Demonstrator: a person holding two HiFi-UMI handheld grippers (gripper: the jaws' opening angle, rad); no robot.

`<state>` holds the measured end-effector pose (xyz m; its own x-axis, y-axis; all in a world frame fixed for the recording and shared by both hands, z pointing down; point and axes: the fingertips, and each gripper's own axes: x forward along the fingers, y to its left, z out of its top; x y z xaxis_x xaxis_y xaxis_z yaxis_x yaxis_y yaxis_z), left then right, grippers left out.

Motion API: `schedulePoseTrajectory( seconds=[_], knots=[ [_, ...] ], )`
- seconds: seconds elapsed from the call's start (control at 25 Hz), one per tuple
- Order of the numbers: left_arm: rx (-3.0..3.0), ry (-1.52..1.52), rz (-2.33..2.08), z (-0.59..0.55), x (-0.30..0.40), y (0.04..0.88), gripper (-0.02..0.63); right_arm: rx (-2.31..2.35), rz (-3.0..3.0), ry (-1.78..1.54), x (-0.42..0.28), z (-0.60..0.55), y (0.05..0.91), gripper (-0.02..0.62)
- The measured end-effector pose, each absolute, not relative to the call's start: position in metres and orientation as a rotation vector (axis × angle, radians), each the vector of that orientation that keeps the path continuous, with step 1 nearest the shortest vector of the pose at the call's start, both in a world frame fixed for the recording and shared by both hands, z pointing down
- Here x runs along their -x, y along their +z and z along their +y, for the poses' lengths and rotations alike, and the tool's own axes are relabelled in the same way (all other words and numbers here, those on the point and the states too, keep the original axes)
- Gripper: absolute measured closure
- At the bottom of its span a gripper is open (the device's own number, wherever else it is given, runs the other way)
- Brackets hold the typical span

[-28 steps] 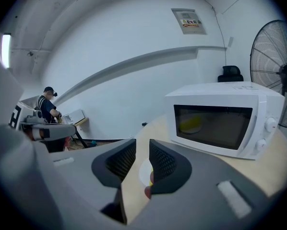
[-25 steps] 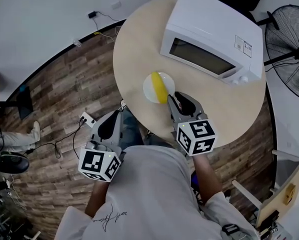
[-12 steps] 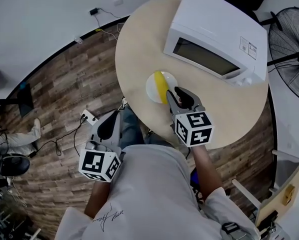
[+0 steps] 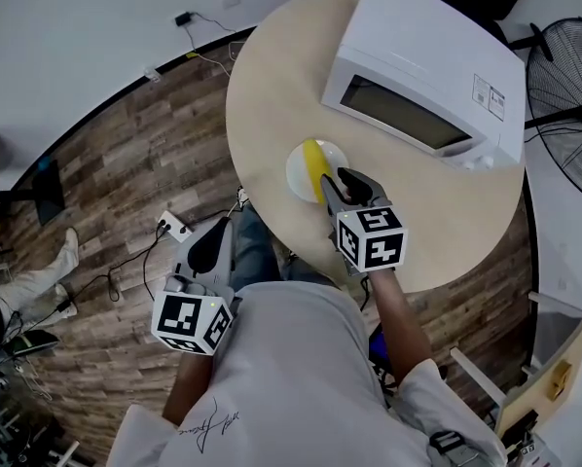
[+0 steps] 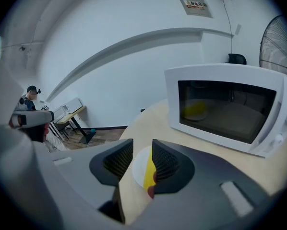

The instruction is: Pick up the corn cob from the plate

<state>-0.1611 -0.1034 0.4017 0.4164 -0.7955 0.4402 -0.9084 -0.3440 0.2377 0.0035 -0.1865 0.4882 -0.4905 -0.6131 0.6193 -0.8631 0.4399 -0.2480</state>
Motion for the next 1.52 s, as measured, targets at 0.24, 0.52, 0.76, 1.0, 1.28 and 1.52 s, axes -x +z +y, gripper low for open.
schedulePoseTrajectory(
  seconds=[0.24,0.52,0.76,1.0,1.28,1.52],
  knots=[
    [-2.217,0.341,-1.462,-0.106,0.166,0.403,0.609,-1.218,-2.228,0.807,0.001,-0.190,0.507,0.446],
    [-2.195,0.339,-1.475,-0.108,0.174,0.405,0.609,-1.181,-2.177,0.811,0.005,-0.194,0.531,0.429],
    [-2.183,0.353,-1.483,-0.110,0.181,0.408,0.609,-1.169,-2.120,0.815,0.004,-0.198,0.553,0.412],
    [-2.145,0.360,-1.486,-0.111,0.193,0.413,0.609,-1.156,-2.069,0.817,0.007,-0.203,0.571,0.392],
    [-2.136,0.377,-1.443,-0.115,0.192,0.420,0.609,-1.134,-2.018,0.809,0.009,-0.207,0.590,0.388],
    [-2.126,0.394,-1.426,-0.117,0.198,0.423,0.609,-1.125,-1.967,0.792,0.010,-0.209,0.603,0.373]
  ],
)
